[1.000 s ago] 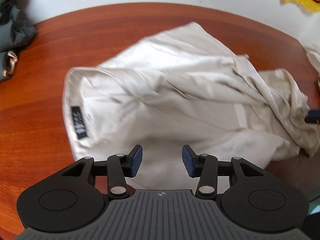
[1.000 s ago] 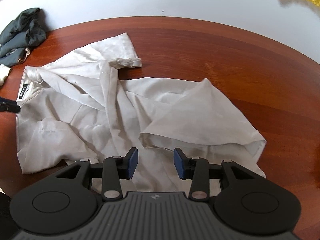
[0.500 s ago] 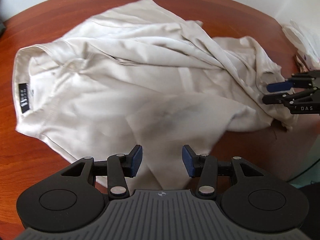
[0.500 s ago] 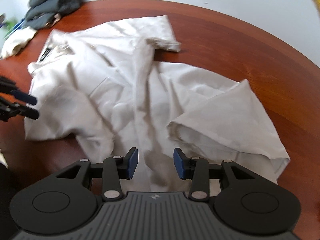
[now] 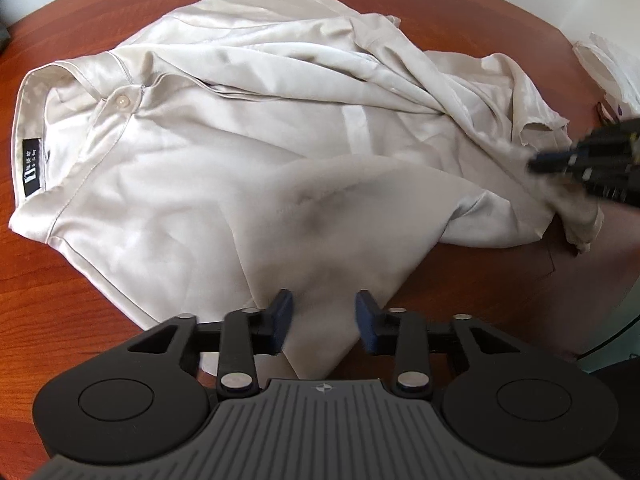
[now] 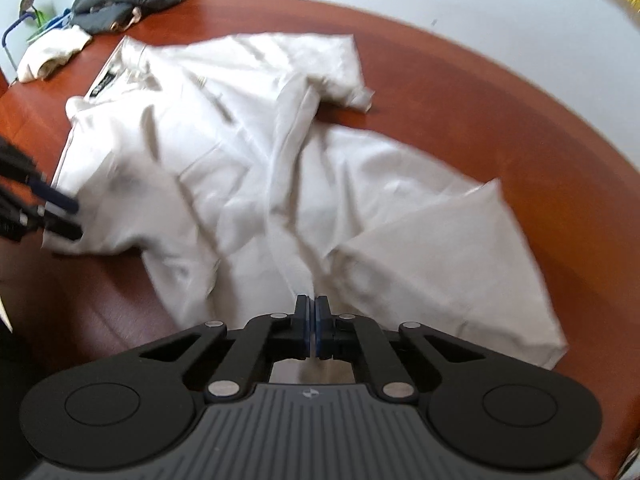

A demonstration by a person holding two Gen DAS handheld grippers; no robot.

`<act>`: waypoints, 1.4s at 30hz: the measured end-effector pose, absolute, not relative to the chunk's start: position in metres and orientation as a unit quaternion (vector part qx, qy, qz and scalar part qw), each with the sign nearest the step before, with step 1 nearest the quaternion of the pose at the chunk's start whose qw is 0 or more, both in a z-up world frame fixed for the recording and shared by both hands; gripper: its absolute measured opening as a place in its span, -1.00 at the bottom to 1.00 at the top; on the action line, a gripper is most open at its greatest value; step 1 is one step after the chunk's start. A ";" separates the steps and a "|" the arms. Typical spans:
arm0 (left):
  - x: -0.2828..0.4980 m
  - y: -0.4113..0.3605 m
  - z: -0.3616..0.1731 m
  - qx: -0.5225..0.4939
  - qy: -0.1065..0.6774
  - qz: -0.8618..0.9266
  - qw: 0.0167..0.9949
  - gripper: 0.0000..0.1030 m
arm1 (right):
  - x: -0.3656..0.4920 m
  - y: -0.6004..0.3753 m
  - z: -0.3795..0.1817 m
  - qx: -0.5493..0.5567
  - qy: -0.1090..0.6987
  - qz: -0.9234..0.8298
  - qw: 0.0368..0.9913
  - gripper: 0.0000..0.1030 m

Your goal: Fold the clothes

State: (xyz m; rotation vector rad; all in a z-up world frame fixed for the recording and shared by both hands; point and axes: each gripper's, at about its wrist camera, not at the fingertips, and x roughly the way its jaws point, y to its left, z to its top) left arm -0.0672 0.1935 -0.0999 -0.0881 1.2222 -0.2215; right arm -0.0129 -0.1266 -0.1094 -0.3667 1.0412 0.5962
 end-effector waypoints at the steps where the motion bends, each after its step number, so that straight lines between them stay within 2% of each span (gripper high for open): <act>1: -0.068 0.193 -0.100 -0.041 0.572 -0.101 0.813 -0.51 | -0.010 -0.129 -0.104 -0.172 0.480 0.276 0.814 -0.95; 9: -0.074 0.194 -0.098 -0.056 0.562 -0.058 0.823 -0.44 | 0.031 -0.149 -0.075 -0.191 0.444 0.247 0.840 -0.95; 12: -0.078 0.199 -0.094 -0.064 0.550 -0.024 0.832 -0.21 | 0.047 -0.156 -0.072 -0.200 0.438 0.233 0.845 -0.95; 27: -0.071 0.212 -0.100 -0.122 0.538 0.018 0.834 -0.20 | 0.112 -0.166 -0.073 -0.199 0.438 0.219 0.849 -0.95; 30: -0.067 0.209 -0.100 -0.124 0.535 0.015 0.836 -0.24 | 0.117 -0.163 -0.077 -0.201 0.441 0.219 0.847 -0.95; 33: -0.066 0.204 -0.100 -0.118 0.538 0.013 0.835 -0.82 | 0.122 -0.162 -0.083 -0.205 0.444 0.216 0.845 -0.95; 34: -0.066 0.203 -0.100 -0.114 0.539 0.014 0.834 -0.89 | 0.123 -0.161 -0.085 -0.207 0.445 0.214 0.844 -0.95; 37: -0.070 0.204 -0.098 -0.103 0.542 0.029 0.834 -0.96 | 0.128 -0.161 -0.090 -0.218 0.448 0.204 0.843 -0.95; 42: -0.084 0.220 -0.096 -0.082 0.554 0.055 0.826 -0.97 | 0.142 -0.170 -0.098 -0.222 0.454 0.176 0.845 -0.96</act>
